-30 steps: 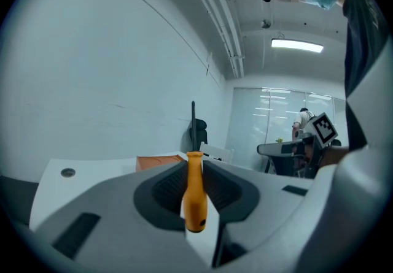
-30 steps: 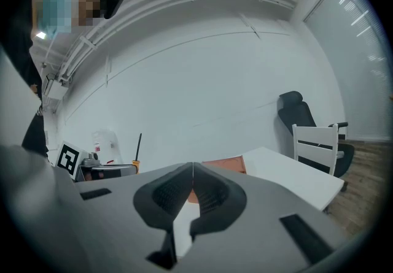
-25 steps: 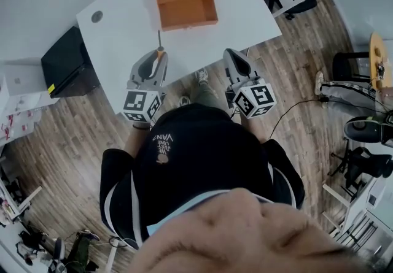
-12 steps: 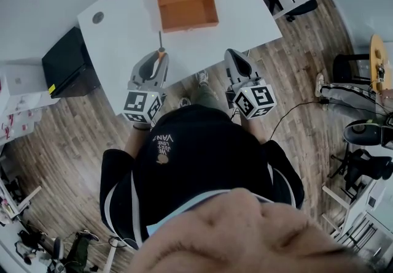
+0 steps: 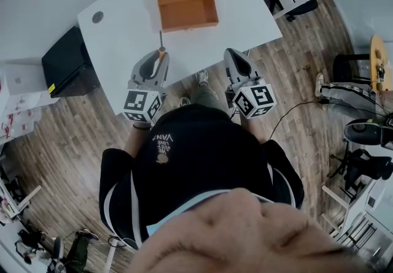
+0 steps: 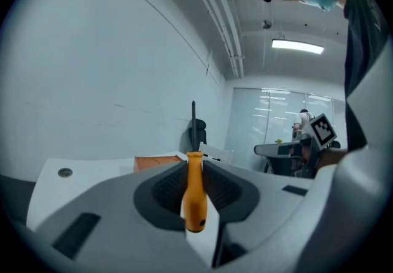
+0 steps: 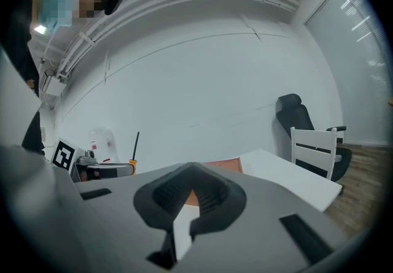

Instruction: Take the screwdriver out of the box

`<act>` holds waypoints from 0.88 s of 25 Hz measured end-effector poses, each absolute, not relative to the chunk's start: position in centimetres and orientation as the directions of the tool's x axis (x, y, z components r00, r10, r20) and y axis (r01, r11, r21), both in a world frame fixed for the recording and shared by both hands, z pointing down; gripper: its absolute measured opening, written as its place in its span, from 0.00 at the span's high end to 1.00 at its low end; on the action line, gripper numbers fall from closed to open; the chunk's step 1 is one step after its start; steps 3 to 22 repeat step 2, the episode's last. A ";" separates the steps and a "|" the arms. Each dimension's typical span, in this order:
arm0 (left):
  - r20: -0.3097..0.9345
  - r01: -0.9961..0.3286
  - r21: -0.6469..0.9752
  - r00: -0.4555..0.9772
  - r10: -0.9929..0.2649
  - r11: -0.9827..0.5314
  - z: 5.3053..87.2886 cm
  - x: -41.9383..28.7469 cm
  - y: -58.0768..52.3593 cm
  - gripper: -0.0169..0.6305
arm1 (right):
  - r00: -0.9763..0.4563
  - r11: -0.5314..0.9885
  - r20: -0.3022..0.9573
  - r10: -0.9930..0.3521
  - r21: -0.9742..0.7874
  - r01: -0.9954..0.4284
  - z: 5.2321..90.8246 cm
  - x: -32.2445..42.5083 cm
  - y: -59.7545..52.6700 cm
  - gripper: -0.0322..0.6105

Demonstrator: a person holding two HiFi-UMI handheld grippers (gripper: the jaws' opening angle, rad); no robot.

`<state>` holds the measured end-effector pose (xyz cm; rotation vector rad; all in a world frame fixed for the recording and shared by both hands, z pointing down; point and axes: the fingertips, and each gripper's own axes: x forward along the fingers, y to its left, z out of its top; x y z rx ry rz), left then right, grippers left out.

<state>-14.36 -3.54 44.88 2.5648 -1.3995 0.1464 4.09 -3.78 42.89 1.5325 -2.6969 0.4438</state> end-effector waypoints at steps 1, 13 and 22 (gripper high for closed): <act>0.190 -0.840 0.142 0.543 -0.818 -0.524 44.9 -14.4 -3.6 0.84 | -0.522 0.481 0.146 -0.841 -0.240 -0.843 42.9 4.1 -3.8 0.93; 0.191 -0.839 0.143 0.543 -0.818 -0.524 44.9 -14.3 -3.7 0.84 | -0.522 0.481 0.147 -0.841 -0.240 -0.843 42.9 4.1 -3.9 0.93; 0.191 -0.839 0.143 0.543 -0.818 -0.524 44.9 -14.3 -3.7 0.84 | -0.522 0.481 0.147 -0.841 -0.240 -0.843 42.9 4.1 -3.9 0.93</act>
